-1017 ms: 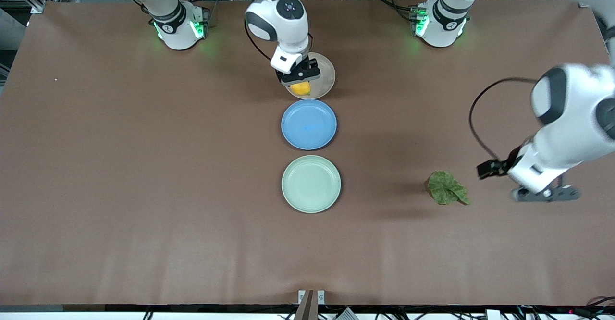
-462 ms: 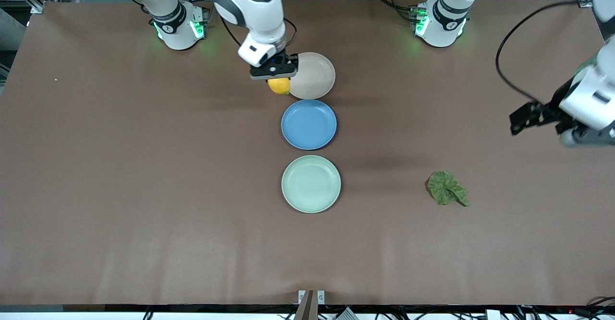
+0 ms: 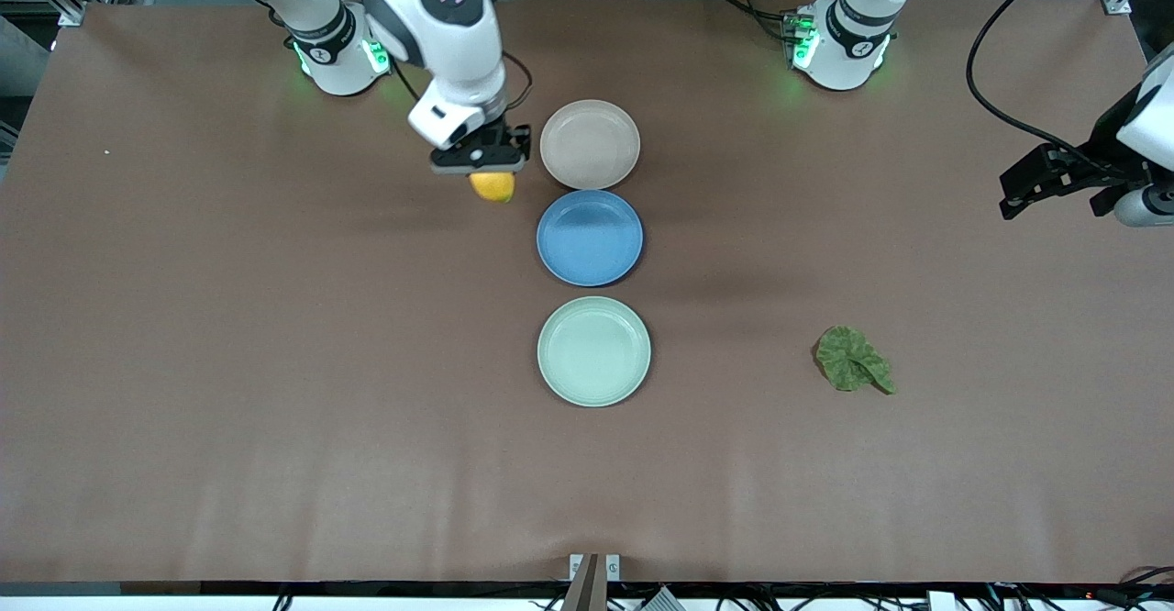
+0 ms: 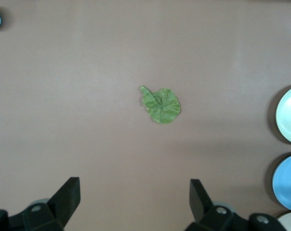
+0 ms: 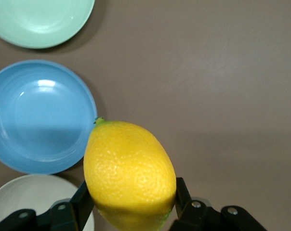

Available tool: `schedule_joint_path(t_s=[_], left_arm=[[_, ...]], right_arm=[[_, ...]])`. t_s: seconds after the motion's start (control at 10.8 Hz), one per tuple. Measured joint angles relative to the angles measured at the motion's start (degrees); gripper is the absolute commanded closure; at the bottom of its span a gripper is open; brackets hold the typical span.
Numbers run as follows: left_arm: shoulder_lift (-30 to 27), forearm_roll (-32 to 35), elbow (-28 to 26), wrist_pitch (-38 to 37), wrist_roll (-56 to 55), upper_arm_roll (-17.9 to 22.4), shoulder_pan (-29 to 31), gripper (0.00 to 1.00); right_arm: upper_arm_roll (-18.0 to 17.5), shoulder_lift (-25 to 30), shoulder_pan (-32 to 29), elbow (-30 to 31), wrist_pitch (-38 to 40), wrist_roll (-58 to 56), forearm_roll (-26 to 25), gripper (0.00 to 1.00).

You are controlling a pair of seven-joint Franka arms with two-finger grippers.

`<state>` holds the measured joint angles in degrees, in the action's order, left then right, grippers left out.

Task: Pick lemon and lettuce from plates
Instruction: 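Carry the lemon away from the white plate with the right gripper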

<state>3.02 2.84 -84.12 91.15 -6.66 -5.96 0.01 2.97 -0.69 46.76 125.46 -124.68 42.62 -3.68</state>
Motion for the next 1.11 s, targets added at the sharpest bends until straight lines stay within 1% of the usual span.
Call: schedule_joint_path(t_s=[0.18, 0.37, 0.55, 0.74, 1.11], left_arm=[[0.0, 0.0, 0.0, 0.0, 0.0, 0.1, 0.3, 0.00], [0.0, -1.1, 0.0, 0.1, 0.0, 0.3, 1.1, 0.00], [0.0, -1.5, -0.6, 0.5, -0.1, 0.3, 1.6, 0.00], [-0.4, -1.6, -2.4, 2.0, -0.9, 0.2, 1.6, 0.00], [-4.9, -1.6, -7.1, 2.6, -2.9, -0.3, 1.6, 0.00]], right_arm=[[0.0, 0.2, -4.6, -3.2, 3.0, -5.2, -0.1, 1.00], [0.1, 0.3, -10.1, -6.0, 4.2, -13.8, -0.1, 1.00], [0.3, 0.1, -16.1, -6.1, 4.2, -22.6, -0.1, 1.00], [0.5, -0.6, -22.4, -6.0, 2.8, -31.9, -0.1, 1.00], [0.6, -4.2, -36.4, -5.8, -1.5, -52.6, 0.0, 1.00]])
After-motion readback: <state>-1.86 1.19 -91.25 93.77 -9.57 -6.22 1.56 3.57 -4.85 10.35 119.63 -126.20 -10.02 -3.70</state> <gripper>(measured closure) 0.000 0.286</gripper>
